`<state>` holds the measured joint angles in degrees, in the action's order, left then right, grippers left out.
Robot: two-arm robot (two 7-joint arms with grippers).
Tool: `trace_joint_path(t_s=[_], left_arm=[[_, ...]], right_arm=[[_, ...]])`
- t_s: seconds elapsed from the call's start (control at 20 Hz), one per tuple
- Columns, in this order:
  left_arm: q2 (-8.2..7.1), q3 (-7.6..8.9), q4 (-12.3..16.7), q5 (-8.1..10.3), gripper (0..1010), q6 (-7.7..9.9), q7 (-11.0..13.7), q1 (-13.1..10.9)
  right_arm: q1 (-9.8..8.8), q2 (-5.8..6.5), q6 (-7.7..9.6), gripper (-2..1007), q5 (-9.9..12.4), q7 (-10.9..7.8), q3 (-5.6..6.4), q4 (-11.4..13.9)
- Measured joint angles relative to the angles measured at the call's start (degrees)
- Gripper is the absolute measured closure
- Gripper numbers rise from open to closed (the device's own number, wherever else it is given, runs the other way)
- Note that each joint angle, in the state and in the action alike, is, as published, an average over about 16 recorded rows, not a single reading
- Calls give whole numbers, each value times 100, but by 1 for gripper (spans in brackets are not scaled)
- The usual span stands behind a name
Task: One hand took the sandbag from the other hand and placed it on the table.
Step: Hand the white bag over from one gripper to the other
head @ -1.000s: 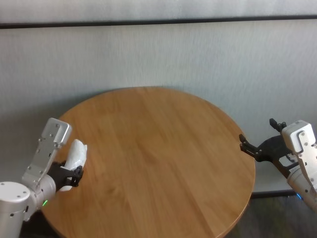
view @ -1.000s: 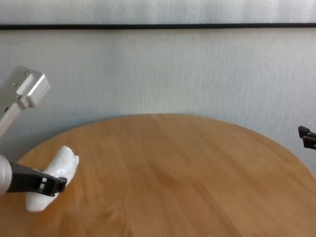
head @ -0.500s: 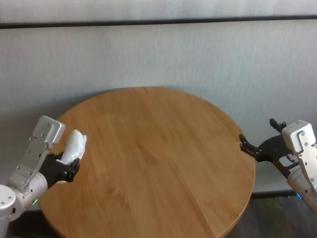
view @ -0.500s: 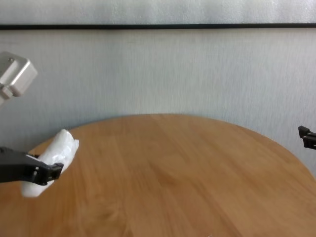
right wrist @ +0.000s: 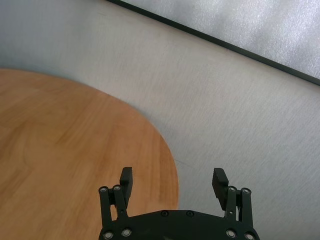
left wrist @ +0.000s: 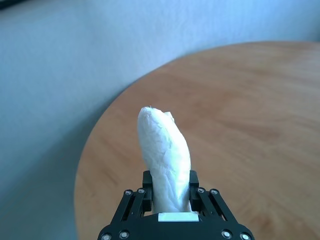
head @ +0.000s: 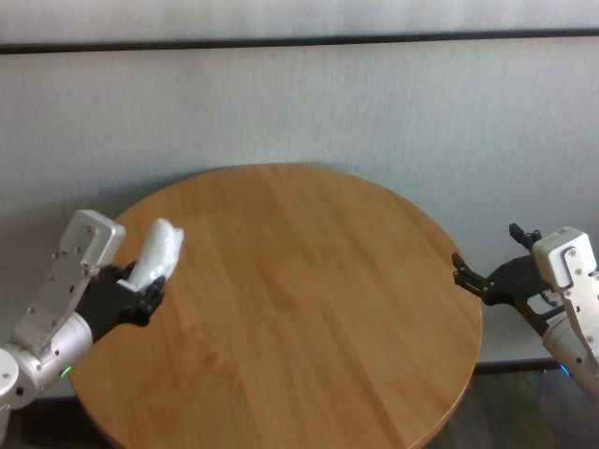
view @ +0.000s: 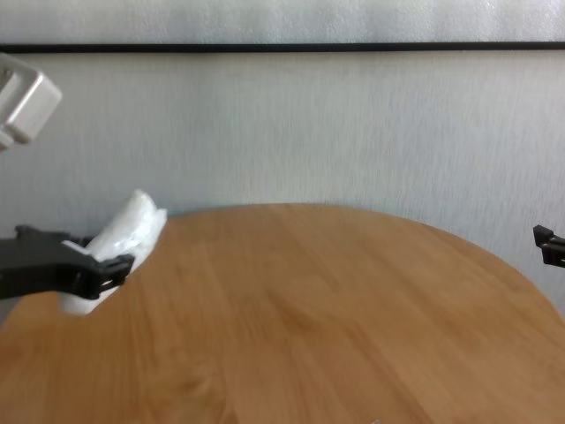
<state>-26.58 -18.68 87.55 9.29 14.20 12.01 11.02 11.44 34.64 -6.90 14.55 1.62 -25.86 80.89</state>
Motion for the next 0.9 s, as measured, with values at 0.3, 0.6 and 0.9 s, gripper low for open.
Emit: trace_joint_path(t_s=[0.3,0.6,0.9], left_arm=[[-20,-101,64,-96,584,-305,371,137],[2,-244,150,-171,584,-501,770,326],[57,-369,262,-176,584,-640,1125,498]], right_arm=[[0,0,0,0,0,0,0,0],[0,0,0,0,0,0,0,0],[0,0,0,0,0,0,0,0]])
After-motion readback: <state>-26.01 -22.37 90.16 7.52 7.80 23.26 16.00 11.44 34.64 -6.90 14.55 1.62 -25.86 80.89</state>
